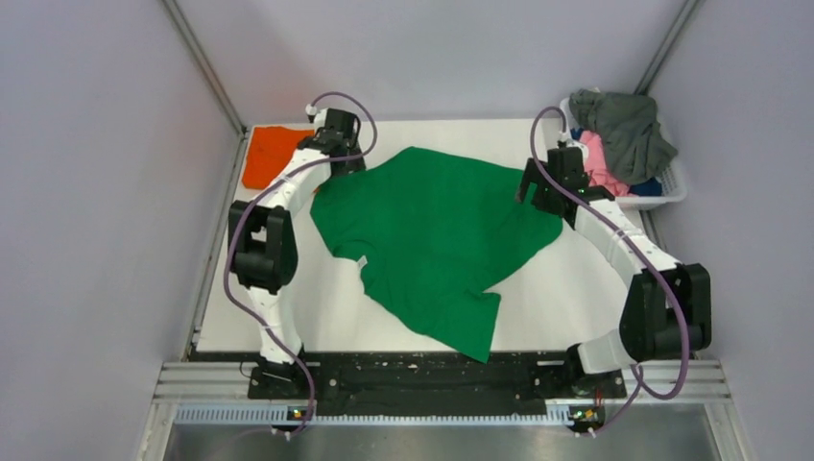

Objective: Fold and stack the t-shirts
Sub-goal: Flatten out the tshirt

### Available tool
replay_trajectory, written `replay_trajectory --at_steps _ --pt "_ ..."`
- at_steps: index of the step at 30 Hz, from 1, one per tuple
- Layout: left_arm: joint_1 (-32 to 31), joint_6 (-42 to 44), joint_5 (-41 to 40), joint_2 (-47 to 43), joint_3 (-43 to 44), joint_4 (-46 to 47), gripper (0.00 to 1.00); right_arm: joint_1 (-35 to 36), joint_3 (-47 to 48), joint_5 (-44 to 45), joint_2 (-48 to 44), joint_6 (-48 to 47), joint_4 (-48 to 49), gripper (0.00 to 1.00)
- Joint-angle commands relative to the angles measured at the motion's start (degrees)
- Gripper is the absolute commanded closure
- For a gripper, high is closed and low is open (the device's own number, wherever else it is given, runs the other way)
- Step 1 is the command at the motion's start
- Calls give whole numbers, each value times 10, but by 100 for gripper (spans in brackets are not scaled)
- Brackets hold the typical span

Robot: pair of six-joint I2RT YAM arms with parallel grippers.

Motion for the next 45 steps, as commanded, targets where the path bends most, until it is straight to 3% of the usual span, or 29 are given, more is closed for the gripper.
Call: replay_trajectory --at_steps 1,5,8,13,18,28,34,40,45 --pt "-1 -24 86 -110 -56 8 1 -2 -7 6 -59 -9 55 1" --pt "-10 -57 221 -205 -203 77 1 -2 -43 -32 -79 -22 65 1" --pt "-36 -86 302 -275 -332 143 1 -2 -76 -116 -80 -21 96 1" --pt "-110 -139 338 -356 -479 215 1 2 -112 -206 -49 -1 149 1" --pt "-142 -162 345 -329 -528 258 1 37 -104 -195 9 0 159 1" --pt "-84 -111 288 -133 -383 201 1 151 -134 -83 97 47 130 3" --pt "-47 -38 269 -9 -161 110 1 274 -159 -56 101 94 117 6" --pt "-47 -33 429 77 -48 136 1 449 -138 -74 107 120 119 6" --pt "-60 -30 457 61 -51 155 1 487 -118 -101 33 96 130 6"
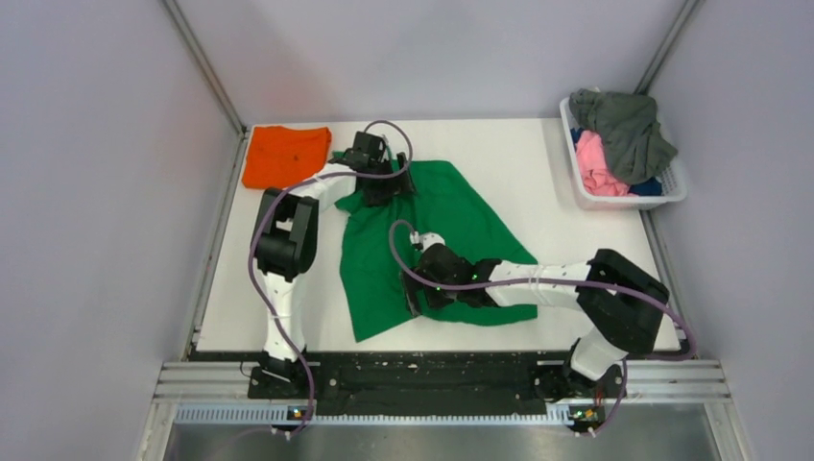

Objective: Fold and stack the t-shirts
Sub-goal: Flatten out the tshirt

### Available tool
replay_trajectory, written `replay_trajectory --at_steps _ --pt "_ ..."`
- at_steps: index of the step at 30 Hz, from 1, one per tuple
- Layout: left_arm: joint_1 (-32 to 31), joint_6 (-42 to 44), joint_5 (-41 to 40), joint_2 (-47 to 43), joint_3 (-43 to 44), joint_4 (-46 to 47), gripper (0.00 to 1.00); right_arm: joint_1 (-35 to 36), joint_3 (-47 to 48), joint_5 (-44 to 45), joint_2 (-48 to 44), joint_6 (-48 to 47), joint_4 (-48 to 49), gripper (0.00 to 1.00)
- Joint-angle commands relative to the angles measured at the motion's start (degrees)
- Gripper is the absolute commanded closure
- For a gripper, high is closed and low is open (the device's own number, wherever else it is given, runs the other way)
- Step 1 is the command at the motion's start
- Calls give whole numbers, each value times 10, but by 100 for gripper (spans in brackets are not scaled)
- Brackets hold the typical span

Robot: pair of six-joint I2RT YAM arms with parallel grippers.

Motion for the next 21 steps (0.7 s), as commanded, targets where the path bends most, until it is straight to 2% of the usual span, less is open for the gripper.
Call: replay_trajectory --at_steps 1,7,11,16,18,21 --pt "-14 16 53 -29 2 9 1 10 14 -20 -70 6 -38 5" --pt "-14 16 -35 -184 -113 2 1 -20 14 111 -182 11 -130 1" --pt "-13 -15 -101 -337 -238 -10 1 -88 -39 99 -256 41 -143 1" --pt "-33 -46 -87 -519 -399 -24 1 -131 -109 96 -333 59 -169 1" --pt "-53 -63 -77 -566 -450 -27 1 -143 -131 99 -348 66 -172 1" --pt "-92 -98 -42 -602 -527 21 1 -165 -155 93 -339 67 -151 1"
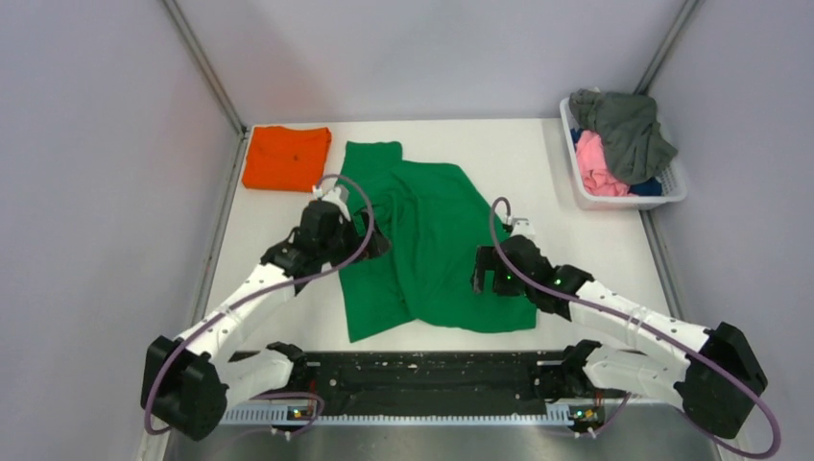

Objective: Fold and stack the t-shirts
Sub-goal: Flatten out the tshirt

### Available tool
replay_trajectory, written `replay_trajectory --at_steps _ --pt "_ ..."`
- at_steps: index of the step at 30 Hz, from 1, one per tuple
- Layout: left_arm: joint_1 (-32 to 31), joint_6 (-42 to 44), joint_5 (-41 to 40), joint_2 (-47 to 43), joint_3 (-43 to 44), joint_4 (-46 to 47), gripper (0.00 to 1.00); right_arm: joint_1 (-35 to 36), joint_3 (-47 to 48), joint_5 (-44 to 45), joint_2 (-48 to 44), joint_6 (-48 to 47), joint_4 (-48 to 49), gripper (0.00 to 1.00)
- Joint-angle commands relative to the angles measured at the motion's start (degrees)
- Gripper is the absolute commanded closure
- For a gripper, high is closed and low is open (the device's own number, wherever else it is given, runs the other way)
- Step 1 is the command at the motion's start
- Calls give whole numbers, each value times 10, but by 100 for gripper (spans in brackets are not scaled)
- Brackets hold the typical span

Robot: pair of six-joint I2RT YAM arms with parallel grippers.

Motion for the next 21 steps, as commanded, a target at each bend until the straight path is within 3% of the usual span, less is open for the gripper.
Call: replay_trajectory --at_steps 1,4,10,13,18,21 --pt "-48 -58 40 -18 -99 52 1 -35 -20 3 9 13 9 1" --pt "-52 -75 53 29 -119 89 1 -78 -14 -8 50 3 38 1" --pt "-43 -72 20 162 -77 91 1 -185 12 -59 179 7 108 1" --pt "-16 -56 13 208 -61 82 2 -224 48 -72 252 -5 128 3" --pt "35 -25 -101 266 -9 15 1 -289 127 -52 350 -7 119 3" --pt "75 -9 -109 287 22 9 2 -324 170 -65 392 -6 116 3"
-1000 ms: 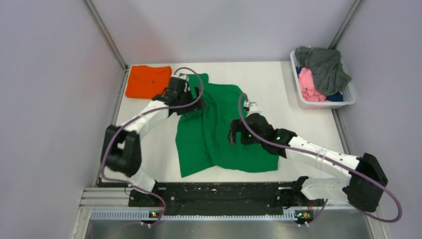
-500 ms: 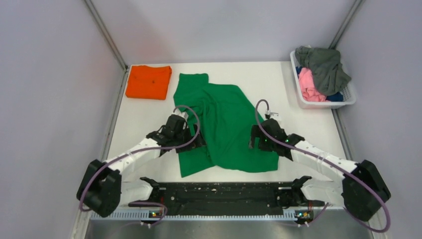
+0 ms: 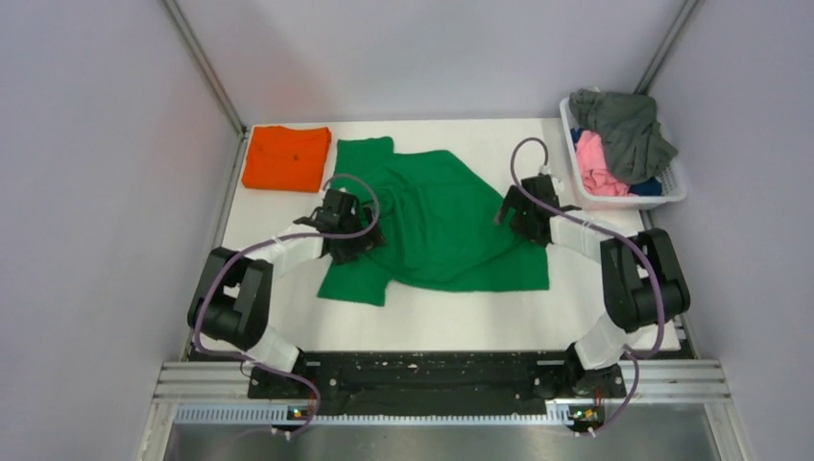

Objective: Fold and stack the t-shirts
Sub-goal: Flatten out the tshirt

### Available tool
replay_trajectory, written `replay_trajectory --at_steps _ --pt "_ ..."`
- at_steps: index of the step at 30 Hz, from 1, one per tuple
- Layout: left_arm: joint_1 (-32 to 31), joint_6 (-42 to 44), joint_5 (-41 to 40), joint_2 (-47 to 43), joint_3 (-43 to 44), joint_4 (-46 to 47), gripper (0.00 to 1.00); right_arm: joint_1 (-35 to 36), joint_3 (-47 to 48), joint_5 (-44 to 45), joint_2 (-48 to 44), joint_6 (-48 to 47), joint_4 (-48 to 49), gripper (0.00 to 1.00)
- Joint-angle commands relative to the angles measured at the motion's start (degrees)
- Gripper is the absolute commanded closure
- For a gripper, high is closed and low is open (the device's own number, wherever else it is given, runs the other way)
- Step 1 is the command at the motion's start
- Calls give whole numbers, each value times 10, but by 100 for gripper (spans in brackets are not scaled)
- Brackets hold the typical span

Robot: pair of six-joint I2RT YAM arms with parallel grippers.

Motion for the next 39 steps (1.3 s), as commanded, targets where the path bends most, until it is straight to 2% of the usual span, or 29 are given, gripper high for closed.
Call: replay_trajectory --at_steps 1,5,7,9,16,21,25,30,39 --pt "57 51 -94 50 32 -57 2 -52 43 -14 69 -6 -14 3" --pt "60 69 -53 38 86 -68 3 -57 82 -31 57 -42 -17 3" --pt "57 70 -25 8 94 -72 3 -57 86 -32 23 -55 -21 3" --pt "52 61 -36 -37 86 -91 3 -57 76 -35 -23 -63 -33 3" --pt "51 3 -147 -273 -38 -188 1 -57 -58 0 -243 -36 -57 1" --pt "53 -11 -179 -383 -121 -234 1 -57 -143 19 -329 1 -90 1" --pt "53 -32 -186 -381 -145 -245 2 -58 -170 16 -349 -3 -104 1" --pt "53 -31 -173 -316 -145 -214 8 -57 -158 17 -336 -20 -130 1" --pt "53 -19 -152 -162 -99 -201 30 -56 -154 26 -338 -26 -144 2"
